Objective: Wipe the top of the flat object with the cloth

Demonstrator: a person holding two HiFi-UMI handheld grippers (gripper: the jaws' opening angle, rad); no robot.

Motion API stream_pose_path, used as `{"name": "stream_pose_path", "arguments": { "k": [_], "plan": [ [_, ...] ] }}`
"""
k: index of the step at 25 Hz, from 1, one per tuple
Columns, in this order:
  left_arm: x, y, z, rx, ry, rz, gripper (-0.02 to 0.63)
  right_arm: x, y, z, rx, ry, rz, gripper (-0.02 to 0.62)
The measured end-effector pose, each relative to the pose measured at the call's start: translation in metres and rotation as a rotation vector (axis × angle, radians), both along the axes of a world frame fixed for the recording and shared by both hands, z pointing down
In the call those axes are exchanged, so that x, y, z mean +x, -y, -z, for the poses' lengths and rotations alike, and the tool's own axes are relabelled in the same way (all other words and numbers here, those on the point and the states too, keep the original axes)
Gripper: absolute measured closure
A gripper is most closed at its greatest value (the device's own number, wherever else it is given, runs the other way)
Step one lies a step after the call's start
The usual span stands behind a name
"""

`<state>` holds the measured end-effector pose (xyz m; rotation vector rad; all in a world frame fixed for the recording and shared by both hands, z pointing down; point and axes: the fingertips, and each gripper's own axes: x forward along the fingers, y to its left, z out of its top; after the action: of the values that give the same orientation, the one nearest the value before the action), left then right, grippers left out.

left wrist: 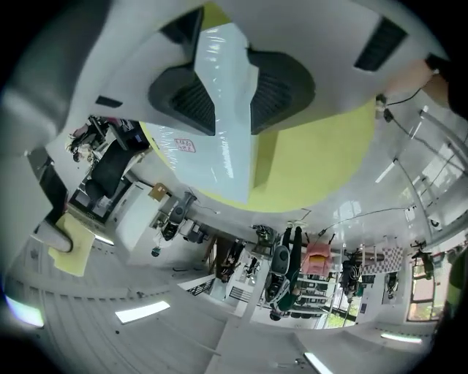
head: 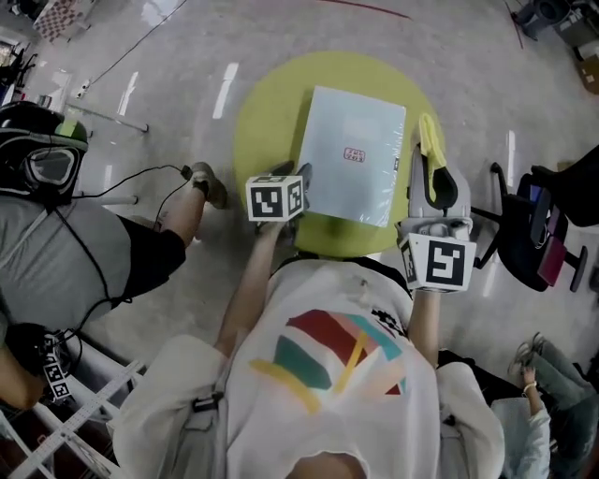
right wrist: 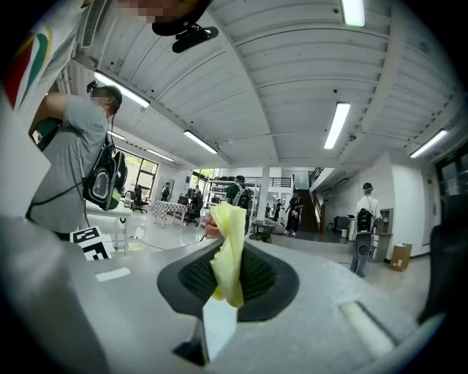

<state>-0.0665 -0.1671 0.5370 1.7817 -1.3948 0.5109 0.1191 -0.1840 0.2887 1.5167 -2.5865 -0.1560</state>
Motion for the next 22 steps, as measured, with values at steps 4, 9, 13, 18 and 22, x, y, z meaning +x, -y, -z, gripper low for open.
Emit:
{"name": "stream_pose_path", "arguments": {
  "k": [4, 9, 13, 18, 22],
  "plan": [
    [0.002, -0.005, -0.016, -0.048, -0.031, 0.001, 0.47, 0.003, 0.0, -0.002, -0.003, -0.005, -0.009, 0.565],
    [0.003, -0.01, -0.027, -0.096, -0.048, -0.018, 0.477, 0.003, -0.002, -0.005, -0.009, -0.007, -0.012, 0.565],
    [0.004, -0.016, -0.034, -0.122, -0.054, -0.024, 0.477, 0.002, -0.003, -0.007, -0.014, -0.011, -0.009, 0.565],
    [0.004, -0.019, -0.034, -0.128, -0.056, -0.03, 0.477, -0.001, -0.008, -0.009, -0.019, -0.02, 0.0, 0.565],
    [-0.003, -0.003, -0.039, -0.139, -0.044, -0.054, 0.477, -0.01, 0.011, -0.012, -0.023, -0.029, -0.002, 0.565]
  ]
}}
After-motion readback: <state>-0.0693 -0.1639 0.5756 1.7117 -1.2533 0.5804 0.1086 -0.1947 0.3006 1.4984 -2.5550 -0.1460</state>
